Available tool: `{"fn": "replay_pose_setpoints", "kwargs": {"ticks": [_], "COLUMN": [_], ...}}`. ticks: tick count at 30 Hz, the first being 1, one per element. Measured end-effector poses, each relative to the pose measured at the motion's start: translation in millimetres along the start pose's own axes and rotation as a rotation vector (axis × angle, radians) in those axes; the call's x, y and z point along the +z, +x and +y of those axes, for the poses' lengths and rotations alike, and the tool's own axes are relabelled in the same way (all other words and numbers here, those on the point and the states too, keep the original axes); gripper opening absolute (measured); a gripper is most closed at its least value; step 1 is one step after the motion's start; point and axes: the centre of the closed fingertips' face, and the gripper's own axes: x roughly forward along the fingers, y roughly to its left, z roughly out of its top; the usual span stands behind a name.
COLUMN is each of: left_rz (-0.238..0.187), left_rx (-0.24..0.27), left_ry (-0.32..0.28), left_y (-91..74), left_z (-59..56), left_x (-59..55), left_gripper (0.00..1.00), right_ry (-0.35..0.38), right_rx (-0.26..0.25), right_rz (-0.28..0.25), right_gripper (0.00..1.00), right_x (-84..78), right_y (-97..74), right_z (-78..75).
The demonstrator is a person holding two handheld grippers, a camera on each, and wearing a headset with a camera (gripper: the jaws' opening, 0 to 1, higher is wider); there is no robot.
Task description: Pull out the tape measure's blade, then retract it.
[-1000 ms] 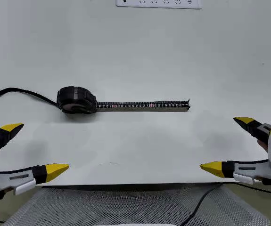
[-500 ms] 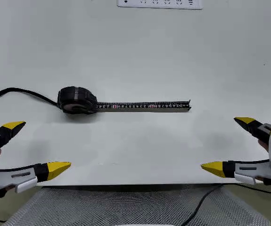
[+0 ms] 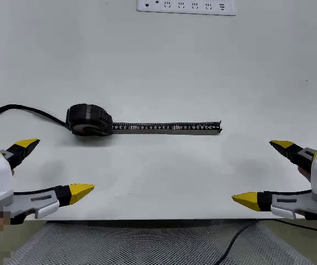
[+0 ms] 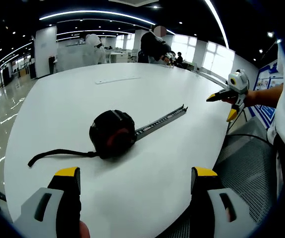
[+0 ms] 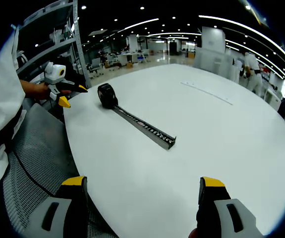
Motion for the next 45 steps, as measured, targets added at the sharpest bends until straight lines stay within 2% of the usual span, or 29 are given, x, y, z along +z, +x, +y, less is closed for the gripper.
{"fn": "replay_pose_setpoints", "kwargs": {"ticks": [5,16,23,31,40,45], "left_rz": [-0.008,-0.019,-0.016,-0.012,-0.019,-0.033], "left_rx": [0.012,0.002,-0.013,-0.008,0.040,0.078], "left_ry": [-0.004,-0.005,-0.003,-0.011,-0.043,-0.088], "left_y": [12.3,32.8,41.2,49.2,53.2,56.7], "left_z": [1.9,6.6,4.1,3.7,9.2,10.9], "left_x": [7.9,23.1,26.4,25.1,26.3,29.3], "left_gripper": [0.89,0.89,0.89,0.88,0.85,0.85], "right_ry": [0.001,0.013,0.013,0.017,0.014,0.005], "right_rx": [-0.003,-0.006,-0.009,-0.010,-0.006,-0.001], "right_rz": [-0.004,-0.005,-0.005,-0.003,-0.003,-0.009], "right_gripper": [0.91,0.91,0.91,0.91,0.89,0.85], "right_x": [1.5,-0.8,-0.3,-1.5,-1.4,2.1], "right_y": [-1.2,-3.5,-3.5,-4.1,-2.9,-1.0], "right_z": [-1.3,-0.4,-1.6,-2.2,-3.4,-4.1]}}
